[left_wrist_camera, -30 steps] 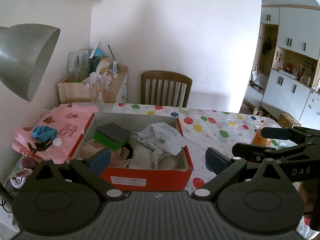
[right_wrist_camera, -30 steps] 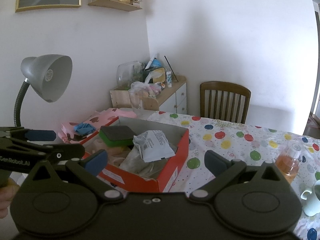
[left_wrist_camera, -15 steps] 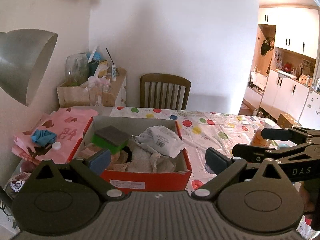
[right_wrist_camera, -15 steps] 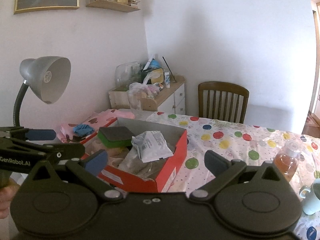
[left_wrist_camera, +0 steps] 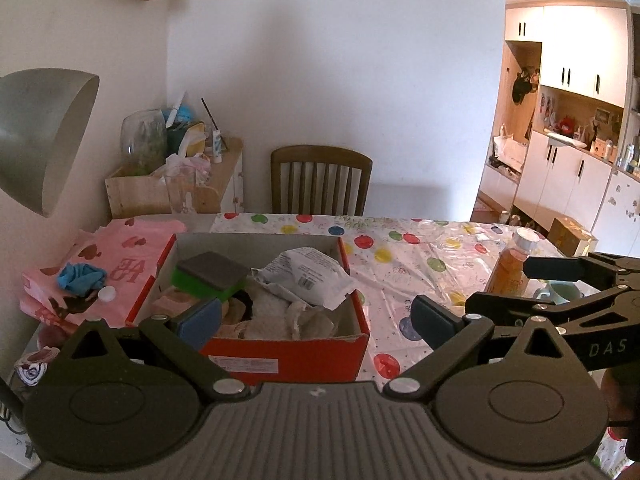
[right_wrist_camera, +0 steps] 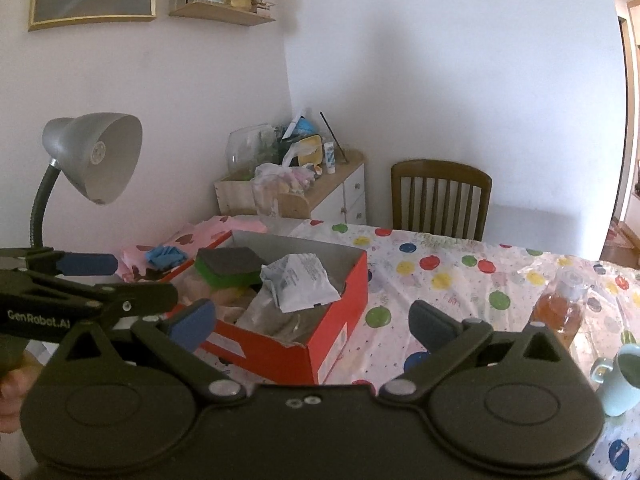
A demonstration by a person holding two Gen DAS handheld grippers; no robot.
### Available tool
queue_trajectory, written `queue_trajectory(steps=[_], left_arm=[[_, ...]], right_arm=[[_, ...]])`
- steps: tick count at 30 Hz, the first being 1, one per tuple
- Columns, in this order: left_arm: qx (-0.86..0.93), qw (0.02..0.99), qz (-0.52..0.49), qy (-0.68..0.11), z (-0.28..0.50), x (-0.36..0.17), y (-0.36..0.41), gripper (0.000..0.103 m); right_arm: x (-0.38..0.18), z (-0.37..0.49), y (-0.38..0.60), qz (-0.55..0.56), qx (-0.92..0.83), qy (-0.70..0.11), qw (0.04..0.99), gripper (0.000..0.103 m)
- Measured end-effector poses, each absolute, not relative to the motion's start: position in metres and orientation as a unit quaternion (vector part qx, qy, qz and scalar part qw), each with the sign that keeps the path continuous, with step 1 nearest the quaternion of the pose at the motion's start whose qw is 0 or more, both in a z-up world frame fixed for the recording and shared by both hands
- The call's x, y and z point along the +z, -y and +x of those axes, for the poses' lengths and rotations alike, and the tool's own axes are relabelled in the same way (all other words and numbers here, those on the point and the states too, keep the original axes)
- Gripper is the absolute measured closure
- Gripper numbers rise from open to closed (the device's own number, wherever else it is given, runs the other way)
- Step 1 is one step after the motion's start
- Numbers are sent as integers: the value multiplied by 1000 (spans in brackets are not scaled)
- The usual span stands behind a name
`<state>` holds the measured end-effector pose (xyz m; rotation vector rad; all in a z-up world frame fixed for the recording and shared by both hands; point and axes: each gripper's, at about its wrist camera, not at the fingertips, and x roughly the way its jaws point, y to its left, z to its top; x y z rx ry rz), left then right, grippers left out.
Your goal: Organize soft objects
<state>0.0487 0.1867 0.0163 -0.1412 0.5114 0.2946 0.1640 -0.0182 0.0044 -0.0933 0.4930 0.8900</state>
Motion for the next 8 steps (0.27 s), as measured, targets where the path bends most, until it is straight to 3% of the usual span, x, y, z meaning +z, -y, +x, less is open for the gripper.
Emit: queue_trajectory(steps=[8], left_arm=[[146,954,-73,-253,44,16,-183,2]], right_arm=[[3,161,23,-45,425,-238,872,0]])
